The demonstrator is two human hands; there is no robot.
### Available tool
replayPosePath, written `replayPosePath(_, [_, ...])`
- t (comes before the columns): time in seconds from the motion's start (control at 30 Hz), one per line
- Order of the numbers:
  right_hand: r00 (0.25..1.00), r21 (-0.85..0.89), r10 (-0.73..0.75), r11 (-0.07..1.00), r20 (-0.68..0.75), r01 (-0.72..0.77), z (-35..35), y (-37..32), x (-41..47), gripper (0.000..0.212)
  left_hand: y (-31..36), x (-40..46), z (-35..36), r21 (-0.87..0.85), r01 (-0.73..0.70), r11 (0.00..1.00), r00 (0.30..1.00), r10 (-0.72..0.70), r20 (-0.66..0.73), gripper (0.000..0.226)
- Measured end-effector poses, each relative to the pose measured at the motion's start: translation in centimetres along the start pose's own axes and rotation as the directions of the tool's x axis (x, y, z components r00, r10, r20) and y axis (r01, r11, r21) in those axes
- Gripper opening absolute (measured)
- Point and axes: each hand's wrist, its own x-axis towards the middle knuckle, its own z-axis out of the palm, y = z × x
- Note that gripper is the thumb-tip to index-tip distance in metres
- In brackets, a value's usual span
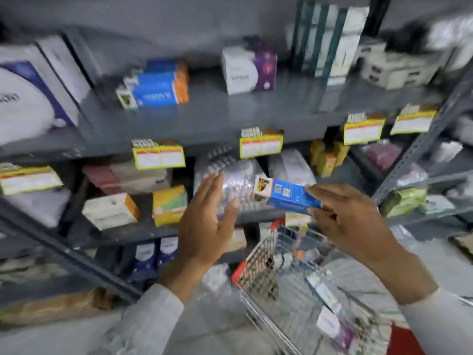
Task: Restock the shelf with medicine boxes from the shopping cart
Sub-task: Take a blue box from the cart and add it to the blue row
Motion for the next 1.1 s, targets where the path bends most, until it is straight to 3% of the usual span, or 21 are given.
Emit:
replayPosePath(0.2, [0.972,0.011,-0.186,0.982,-0.143,0.189,-1.3,-5.9,11.0,0.039,-3.0,6.3,-9.9,0.141,-0.034,0.989,0.981,0.06,-0.182,0.062])
replayPosePath(0.43, [0.972,0.109,-0.236,0.966,0.003,0.235,2.8,-13.5,23.5,0.037,-10.4,12.0,-17.2,0.383,0.189,0.904,0.975,-0.128,-0.18,0.056])
replayPosePath(0.6, [0.97,0.147,-0.212,0.97,0.117,0.195,6.1,-16.8,28.9,0.041,-12.5,13.3,-17.3,0.564,0.18,0.806,0.983,-0.134,-0.123,0.067])
replayPosePath(0.8, [0.956,0.136,-0.223,0.97,0.193,0.2,8.5,-17.9,30.6,0.043,-13.0,13.2,-17.0,0.57,0.186,0.8,0.982,-0.135,-0.13,0.08])
replayPosePath(1.1, [0.942,0.148,-0.283,0.955,0.183,0.258,9.7,-17.0,30.0,0.046,-13.4,13.3,-16.8,0.546,0.195,0.815,0.98,-0.143,-0.136,0.072])
